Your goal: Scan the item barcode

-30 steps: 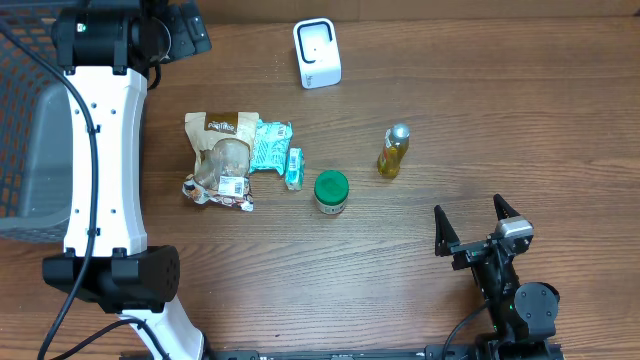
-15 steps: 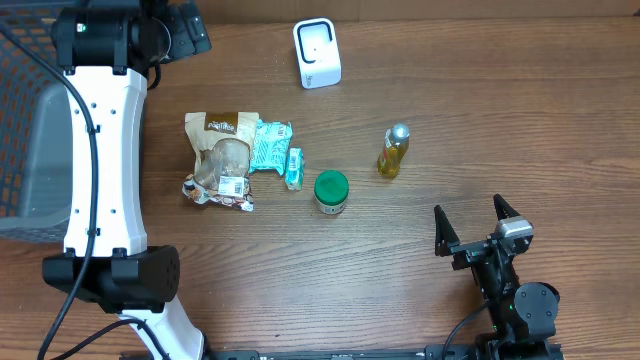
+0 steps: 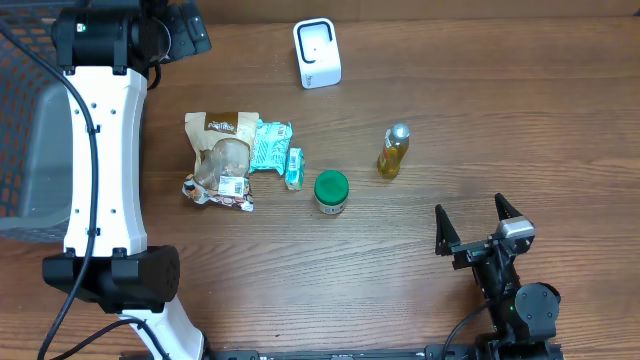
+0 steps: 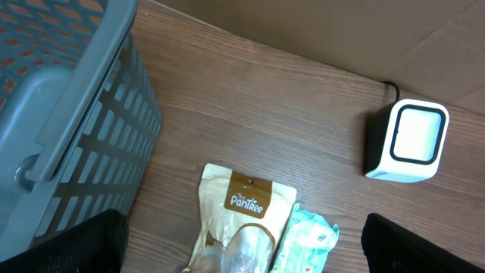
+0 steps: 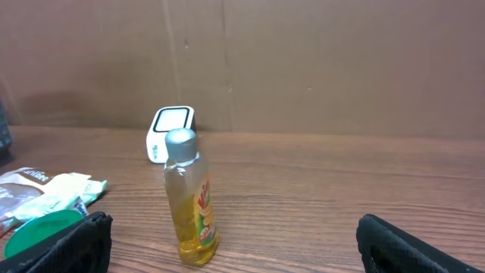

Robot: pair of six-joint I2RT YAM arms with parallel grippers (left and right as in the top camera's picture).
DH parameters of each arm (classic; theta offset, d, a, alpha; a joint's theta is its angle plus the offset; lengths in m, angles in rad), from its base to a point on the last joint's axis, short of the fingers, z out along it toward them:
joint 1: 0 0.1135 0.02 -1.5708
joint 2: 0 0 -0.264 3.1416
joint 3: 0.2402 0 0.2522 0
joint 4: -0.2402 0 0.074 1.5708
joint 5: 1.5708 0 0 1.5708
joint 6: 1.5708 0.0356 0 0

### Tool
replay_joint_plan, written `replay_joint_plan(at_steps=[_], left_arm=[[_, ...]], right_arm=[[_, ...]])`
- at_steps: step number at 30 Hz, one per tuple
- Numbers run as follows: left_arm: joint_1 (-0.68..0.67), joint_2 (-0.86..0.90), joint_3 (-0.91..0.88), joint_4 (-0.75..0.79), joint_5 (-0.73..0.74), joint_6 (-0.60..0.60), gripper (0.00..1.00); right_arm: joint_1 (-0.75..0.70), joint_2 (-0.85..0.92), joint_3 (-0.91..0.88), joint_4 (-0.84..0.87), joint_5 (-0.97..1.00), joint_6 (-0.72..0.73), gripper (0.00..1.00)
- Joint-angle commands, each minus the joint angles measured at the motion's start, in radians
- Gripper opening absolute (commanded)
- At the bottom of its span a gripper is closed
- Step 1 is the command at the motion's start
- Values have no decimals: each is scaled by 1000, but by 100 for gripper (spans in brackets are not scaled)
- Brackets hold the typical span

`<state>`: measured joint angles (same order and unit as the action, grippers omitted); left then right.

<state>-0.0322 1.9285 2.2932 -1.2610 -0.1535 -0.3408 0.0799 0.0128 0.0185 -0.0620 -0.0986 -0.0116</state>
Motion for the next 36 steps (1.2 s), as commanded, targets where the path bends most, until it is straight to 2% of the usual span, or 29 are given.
replay_joint_plan(at_steps=[1, 7, 12, 17, 21, 30, 36], left_arm=[[-1, -6, 19, 1, -3, -3, 100], [-1, -6, 19, 1, -3, -3, 100], [-1, -6, 19, 1, -3, -3, 100], [-1, -6, 19, 1, -3, -3, 100], [-1, -6, 19, 1, -3, -3, 100], [-1, -6, 19, 1, -3, -3, 99], [-1, -6, 19, 1, -3, -3, 100]], right_arm=[[-2, -10, -11, 2, 15, -5, 100], [-2, -10, -11, -4, 8, -2, 100], [-2, -10, -10, -5, -63, 116, 100], [-2, -10, 8, -11, -136, 129, 100], [-2, -10, 74, -47, -141, 194, 100], [-3, 16, 396, -296, -96, 194, 100], [-3, 145, 661, -440, -117, 195, 100]])
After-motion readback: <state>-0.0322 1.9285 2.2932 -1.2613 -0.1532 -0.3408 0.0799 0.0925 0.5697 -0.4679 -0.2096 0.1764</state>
